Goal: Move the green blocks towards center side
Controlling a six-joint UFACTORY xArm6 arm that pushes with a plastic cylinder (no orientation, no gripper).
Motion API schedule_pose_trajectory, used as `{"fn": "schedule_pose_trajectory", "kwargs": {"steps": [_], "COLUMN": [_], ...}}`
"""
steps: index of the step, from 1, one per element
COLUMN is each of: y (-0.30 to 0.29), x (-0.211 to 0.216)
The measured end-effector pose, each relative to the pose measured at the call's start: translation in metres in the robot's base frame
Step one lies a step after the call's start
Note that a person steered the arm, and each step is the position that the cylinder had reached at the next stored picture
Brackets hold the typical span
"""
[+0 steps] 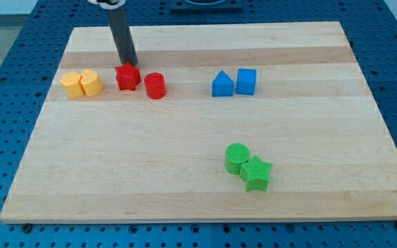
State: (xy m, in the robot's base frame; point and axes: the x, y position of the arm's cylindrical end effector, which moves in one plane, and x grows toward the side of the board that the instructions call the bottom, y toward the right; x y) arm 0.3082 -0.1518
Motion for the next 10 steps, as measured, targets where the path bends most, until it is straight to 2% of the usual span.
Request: {"fn": "schedule_pose_trajectory", "kwargs": {"steps": [2,3,5,6,8,9,10], "y": [-0.007,-0.005,0.07,0.118,0.323,0.427,0.477], "x": [0.028,0.026,0.015,0.014,0.009,0.027,0.09]}}
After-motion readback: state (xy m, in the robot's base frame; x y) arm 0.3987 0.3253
